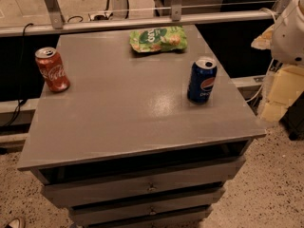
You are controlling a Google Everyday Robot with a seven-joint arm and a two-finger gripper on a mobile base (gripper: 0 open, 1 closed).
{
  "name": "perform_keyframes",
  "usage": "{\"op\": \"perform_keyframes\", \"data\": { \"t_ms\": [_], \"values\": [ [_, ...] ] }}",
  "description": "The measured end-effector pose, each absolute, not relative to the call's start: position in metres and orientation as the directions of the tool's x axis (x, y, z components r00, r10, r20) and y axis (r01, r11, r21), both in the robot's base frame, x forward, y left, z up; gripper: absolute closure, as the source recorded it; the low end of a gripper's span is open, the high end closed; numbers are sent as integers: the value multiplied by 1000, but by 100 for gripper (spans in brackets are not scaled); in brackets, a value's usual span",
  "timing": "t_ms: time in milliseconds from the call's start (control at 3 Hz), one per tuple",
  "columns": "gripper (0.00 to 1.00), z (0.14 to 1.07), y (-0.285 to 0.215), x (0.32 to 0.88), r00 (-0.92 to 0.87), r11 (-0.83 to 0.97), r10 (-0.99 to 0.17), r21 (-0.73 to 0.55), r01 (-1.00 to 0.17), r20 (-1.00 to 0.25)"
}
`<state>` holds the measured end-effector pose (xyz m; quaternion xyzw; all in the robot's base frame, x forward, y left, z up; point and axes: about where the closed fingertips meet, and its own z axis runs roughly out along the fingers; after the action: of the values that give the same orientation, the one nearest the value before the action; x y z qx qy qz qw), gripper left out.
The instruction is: Move pepsi can near green rice chip bag
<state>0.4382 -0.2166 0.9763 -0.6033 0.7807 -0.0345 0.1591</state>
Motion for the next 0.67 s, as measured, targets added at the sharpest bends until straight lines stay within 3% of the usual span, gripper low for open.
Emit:
{"op": "perform_keyframes", "data": {
  "t_ms": [667],
  "values": [
    [0, 969, -226, 459, -223, 291, -940, -269, -918, -259]
  ]
}}
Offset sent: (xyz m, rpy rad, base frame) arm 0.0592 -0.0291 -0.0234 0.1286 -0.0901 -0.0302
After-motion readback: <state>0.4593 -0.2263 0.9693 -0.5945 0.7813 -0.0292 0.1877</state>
